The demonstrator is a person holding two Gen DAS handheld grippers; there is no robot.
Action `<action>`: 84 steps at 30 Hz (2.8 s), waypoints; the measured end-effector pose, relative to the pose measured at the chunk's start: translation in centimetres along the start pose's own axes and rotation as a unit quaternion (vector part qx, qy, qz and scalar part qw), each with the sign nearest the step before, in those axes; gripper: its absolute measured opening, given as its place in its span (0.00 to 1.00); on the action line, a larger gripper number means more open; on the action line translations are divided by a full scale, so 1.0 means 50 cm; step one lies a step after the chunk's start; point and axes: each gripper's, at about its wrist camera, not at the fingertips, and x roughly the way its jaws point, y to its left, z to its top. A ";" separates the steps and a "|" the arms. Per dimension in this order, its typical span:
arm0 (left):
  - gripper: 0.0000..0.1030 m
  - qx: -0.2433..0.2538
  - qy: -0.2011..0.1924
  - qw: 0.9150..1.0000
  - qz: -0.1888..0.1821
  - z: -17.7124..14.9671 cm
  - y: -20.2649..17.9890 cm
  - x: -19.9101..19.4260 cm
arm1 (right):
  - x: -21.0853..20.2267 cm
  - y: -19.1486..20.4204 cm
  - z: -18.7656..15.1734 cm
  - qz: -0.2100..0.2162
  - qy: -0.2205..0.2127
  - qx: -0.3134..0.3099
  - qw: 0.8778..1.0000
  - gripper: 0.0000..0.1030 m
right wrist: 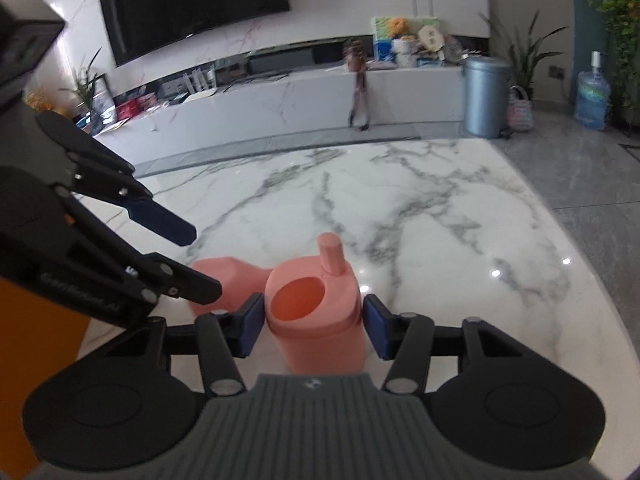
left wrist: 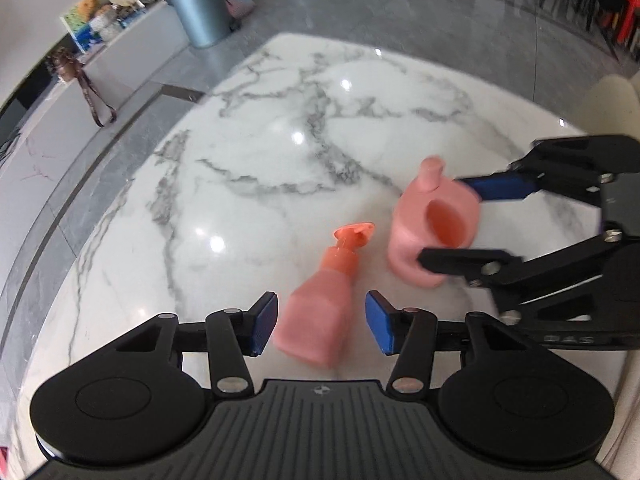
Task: Organize rigid objects
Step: 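Grasp the pink spray bottle with left tool while right grasps pink container, then carry the pink bottle and pink container over the orange box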
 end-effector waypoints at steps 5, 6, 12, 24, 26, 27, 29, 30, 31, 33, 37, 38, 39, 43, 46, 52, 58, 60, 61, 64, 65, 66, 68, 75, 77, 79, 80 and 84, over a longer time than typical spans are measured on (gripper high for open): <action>0.58 0.047 0.032 0.998 -0.002 0.043 -0.023 0.054 | -0.011 -0.030 -0.008 -0.014 -0.016 0.014 1.000 0.53; 0.58 0.058 0.041 0.997 -0.003 0.052 -0.029 0.067 | -0.012 -0.033 -0.010 -0.012 -0.019 0.016 1.000 0.53; 0.40 0.072 0.075 0.995 0.002 0.079 -0.044 0.117 | -0.014 -0.050 -0.016 0.003 -0.035 0.023 0.999 0.53; 0.29 0.046 0.019 0.997 0.051 0.037 -0.069 0.044 | -0.015 -0.066 -0.019 0.018 -0.045 0.039 0.998 0.53; 0.29 0.017 -0.009 0.998 0.056 0.017 -0.067 0.012 | -0.016 -0.064 -0.019 0.017 -0.045 0.037 0.998 0.53; 0.28 -0.005 -0.024 0.998 0.060 0.007 -0.064 -0.002 | -0.016 -0.064 -0.019 0.017 -0.045 0.037 0.998 0.53; 0.28 -0.067 -0.052 0.994 0.065 -0.019 -0.056 -0.026 | -0.016 -0.061 -0.020 0.016 -0.045 0.035 0.998 0.53; 0.28 -0.098 -0.064 0.991 0.069 -0.032 -0.053 -0.037 | -0.016 -0.059 -0.021 0.015 -0.046 0.033 0.998 0.53; 0.28 -0.131 -0.076 0.986 0.070 -0.046 -0.051 -0.048 | -0.016 -0.055 -0.022 0.014 -0.046 0.029 0.998 0.53; 0.28 -0.187 -0.097 0.975 0.075 -0.070 -0.056 -0.066 | -0.019 -0.048 -0.026 0.017 -0.046 0.021 0.999 0.53; 0.27 -0.232 -0.149 0.957 0.087 -0.110 -0.089 -0.106 | -0.030 -0.035 -0.031 0.027 -0.045 0.018 0.998 0.53; 0.27 -0.238 -0.161 0.953 0.092 -0.118 -0.097 -0.119 | -0.038 -0.032 -0.032 0.030 -0.049 0.016 0.998 0.53; 0.27 -0.243 -0.174 0.949 0.096 -0.127 -0.104 -0.133 | -0.049 -0.028 -0.032 0.031 -0.056 0.012 0.998 0.53; 0.27 -0.266 -0.227 0.931 0.105 -0.163 -0.136 -0.202 | -0.103 -0.007 -0.025 0.029 -0.084 -0.012 0.996 0.53; 0.28 -0.274 -0.261 0.919 0.110 -0.192 -0.163 -0.263 | -0.157 -0.001 -0.018 0.032 -0.103 -0.001 0.994 0.53; 0.28 -0.270 -0.305 0.906 0.116 -0.240 -0.195 -0.381 | -0.268 0.030 -0.031 0.054 -0.123 0.033 0.990 0.53; 0.28 -0.276 -0.328 0.894 0.129 -0.316 -0.208 -0.478 | -0.356 0.109 -0.036 0.087 -0.124 0.007 0.988 0.53; 0.28 -0.278 -0.333 0.891 0.137 -0.345 -0.209 -0.505 | -0.377 0.130 -0.029 0.124 -0.114 0.026 0.985 0.53; 0.28 -0.279 -0.336 0.888 0.142 -0.360 -0.208 -0.518 | -0.387 0.142 -0.027 0.142 -0.110 0.032 0.983 0.53; 0.28 -0.288 -0.338 0.883 0.155 -0.406 -0.203 -0.547 | -0.406 0.193 -0.021 0.177 -0.101 0.026 0.979 0.53; 0.28 -0.293 -0.335 0.881 0.160 -0.423 -0.198 -0.554 | -0.411 0.211 -0.021 0.189 -0.097 0.026 0.977 0.53; 0.28 -0.296 -0.332 0.880 0.164 -0.439 -0.193 -0.560 | -0.414 0.228 -0.019 0.202 -0.092 0.027 0.975 0.53; 0.28 -0.305 -0.321 0.881 0.169 -0.472 -0.175 -0.567 | -0.417 0.264 -0.018 0.226 -0.083 0.025 0.970 0.53; 0.27 -0.347 -0.265 0.888 0.143 -0.574 -0.077 -0.553 | -0.386 0.413 -0.019 0.267 -0.039 -0.042 0.962 0.53; 0.28 -0.349 -0.245 0.895 0.131 -0.589 -0.050 -0.533 | -0.357 0.450 -0.020 0.269 -0.007 -0.061 0.961 0.53; 0.27 -0.343 -0.230 0.902 0.123 -0.597 -0.027 -0.514 | -0.324 0.478 -0.019 0.266 0.022 -0.074 0.961 0.53; 0.27 -0.340 -0.224 0.905 0.120 -0.600 -0.017 -0.505 | -0.308 0.490 -0.021 0.265 0.035 -0.080 0.960 0.53; 0.27 -0.324 -0.217 0.915 0.102 -0.621 0.008 -0.467 | -0.239 0.531 -0.032 0.264 0.088 -0.117 0.953 0.53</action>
